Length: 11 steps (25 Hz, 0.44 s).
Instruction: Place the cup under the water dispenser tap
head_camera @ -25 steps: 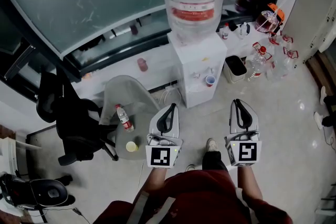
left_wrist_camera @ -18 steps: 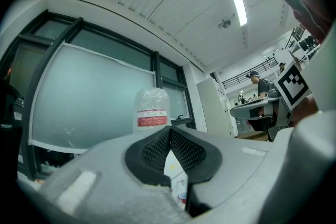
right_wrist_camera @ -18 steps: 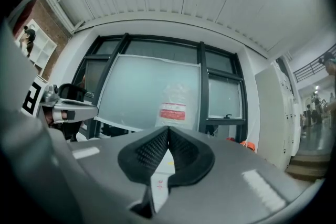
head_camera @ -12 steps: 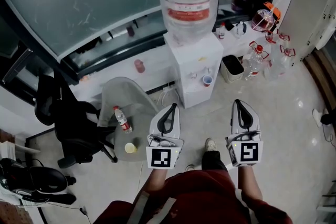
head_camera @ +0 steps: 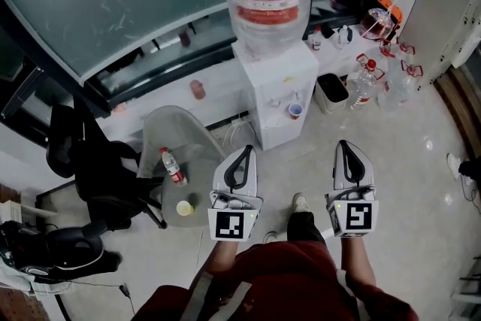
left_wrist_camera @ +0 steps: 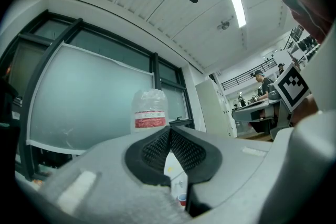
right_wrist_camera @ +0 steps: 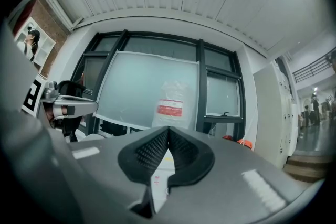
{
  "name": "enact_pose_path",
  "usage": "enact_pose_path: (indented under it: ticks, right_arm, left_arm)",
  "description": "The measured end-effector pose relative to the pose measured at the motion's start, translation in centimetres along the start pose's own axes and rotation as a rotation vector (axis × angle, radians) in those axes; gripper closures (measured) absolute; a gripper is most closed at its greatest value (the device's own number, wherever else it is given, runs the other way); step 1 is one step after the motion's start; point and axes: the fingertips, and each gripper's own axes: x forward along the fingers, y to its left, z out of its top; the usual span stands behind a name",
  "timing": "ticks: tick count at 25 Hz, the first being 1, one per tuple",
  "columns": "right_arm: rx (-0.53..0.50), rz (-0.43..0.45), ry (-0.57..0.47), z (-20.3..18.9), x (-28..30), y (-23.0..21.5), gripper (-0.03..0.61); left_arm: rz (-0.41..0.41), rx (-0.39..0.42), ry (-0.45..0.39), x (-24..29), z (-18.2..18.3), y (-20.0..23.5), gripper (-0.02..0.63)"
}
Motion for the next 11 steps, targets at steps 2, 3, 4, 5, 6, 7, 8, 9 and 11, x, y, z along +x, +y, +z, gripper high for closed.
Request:
enact_pose_path:
  ticks: [2, 3, 4, 5, 6, 7, 8, 9, 11]
  right_arm:
    - [-0.002, 0.002, 0.009, -0.3, 0.0, -0.3, 0.577]
    - [-0.004, -0.001, 0.007, -0.2, 0.1, -0.5, 0.577]
    - [-0.007, -0.001, 0.008, -0.2, 0.2, -0.6, 0.577]
    - [-0.012, 0.003, 0.015, -0.3, 0.3, -0.7, 0.577]
    - [-0.015, 0.007, 0.022, -0.5, 0.4, -0.8, 0.577]
    - [-0.015, 0.009, 0.025, -0.7, 0.5, -1.0, 0.577]
    - [-0.013, 0.008, 0.026, -0.8, 0.6, -1.1, 0.577]
    - [-0.010, 0.006, 0.027, -1.0, 0.8, -1.2, 0.577]
    - [-0.003, 0.002, 0.030, -1.5, 1.0, -1.4, 0.577]
  left_arm:
    - [-0.001, 0.000, 0.005, 0.2, -0.1, -0.1, 0.615]
    - [-0.002, 0.003, 0.006, 0.3, -0.1, -0.1, 0.615]
    - [-0.003, 0.008, 0.006, 0.5, 0.0, -0.1, 0.615]
    - [-0.004, 0.012, 0.004, 0.7, 0.0, -0.1, 0.615]
    - [-0.003, 0.011, 0.002, 0.8, 0.1, 0.0, 0.615]
    - [-0.001, 0.008, 0.001, 1.0, 0.1, 0.1, 0.615]
    - [0.001, 0.004, 0.001, 1.1, 0.0, 0.1, 0.615]
    - [0.003, 0.002, -0.001, 1.3, 0.0, 0.2, 0.615]
    - [0.006, 0.001, -0.005, 1.6, -0.1, 0.3, 0.615]
